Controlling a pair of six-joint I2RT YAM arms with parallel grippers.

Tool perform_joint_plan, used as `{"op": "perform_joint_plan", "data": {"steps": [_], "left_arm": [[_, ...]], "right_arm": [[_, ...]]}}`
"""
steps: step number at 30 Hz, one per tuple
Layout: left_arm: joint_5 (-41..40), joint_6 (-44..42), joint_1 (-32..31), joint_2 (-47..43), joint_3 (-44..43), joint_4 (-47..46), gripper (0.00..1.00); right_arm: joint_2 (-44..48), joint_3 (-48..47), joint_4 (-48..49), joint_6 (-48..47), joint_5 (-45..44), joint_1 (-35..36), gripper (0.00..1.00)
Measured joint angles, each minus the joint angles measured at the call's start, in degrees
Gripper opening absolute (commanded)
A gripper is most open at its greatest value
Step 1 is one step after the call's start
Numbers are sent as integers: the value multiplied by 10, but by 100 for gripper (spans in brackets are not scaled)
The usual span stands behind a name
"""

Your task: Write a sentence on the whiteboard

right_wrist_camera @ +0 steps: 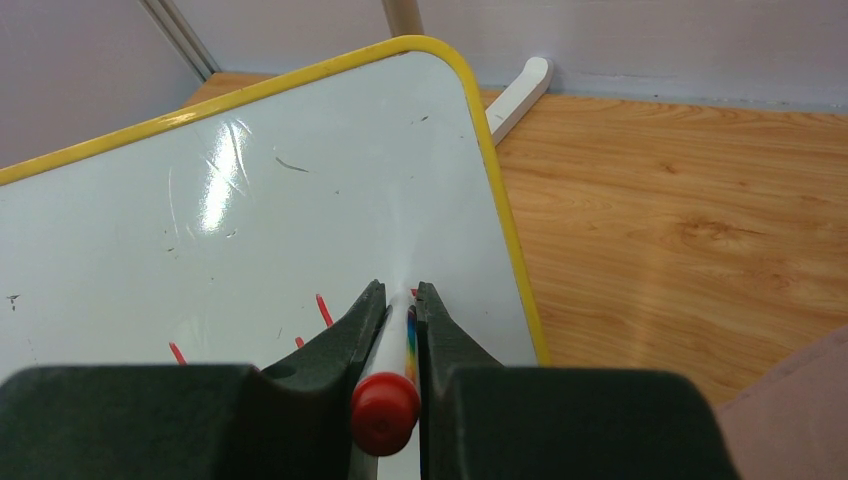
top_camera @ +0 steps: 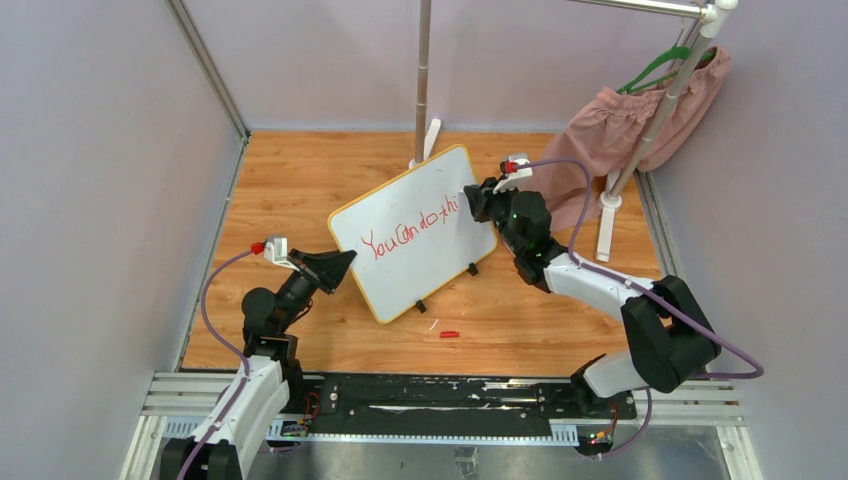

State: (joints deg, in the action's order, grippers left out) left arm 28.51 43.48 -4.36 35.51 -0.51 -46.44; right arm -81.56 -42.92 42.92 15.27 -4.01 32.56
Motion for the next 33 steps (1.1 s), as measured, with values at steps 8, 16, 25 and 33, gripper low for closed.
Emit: {"op": "perform_joint_plan", "data": {"steps": [8,16,25,33], "left_arm": [[0,0,0,0,0,0,0],[0,0,0,0,0,2,0],[0,0,0,0,0,2,0],[0,0,0,0,0,2,0]], "right_arm": [[0,3,4,2,0,1,0],[3,19,12,4,1,3,0],[12,38,12,4,-1,3,0],[18,42,2,4,-10,3,0]]}}
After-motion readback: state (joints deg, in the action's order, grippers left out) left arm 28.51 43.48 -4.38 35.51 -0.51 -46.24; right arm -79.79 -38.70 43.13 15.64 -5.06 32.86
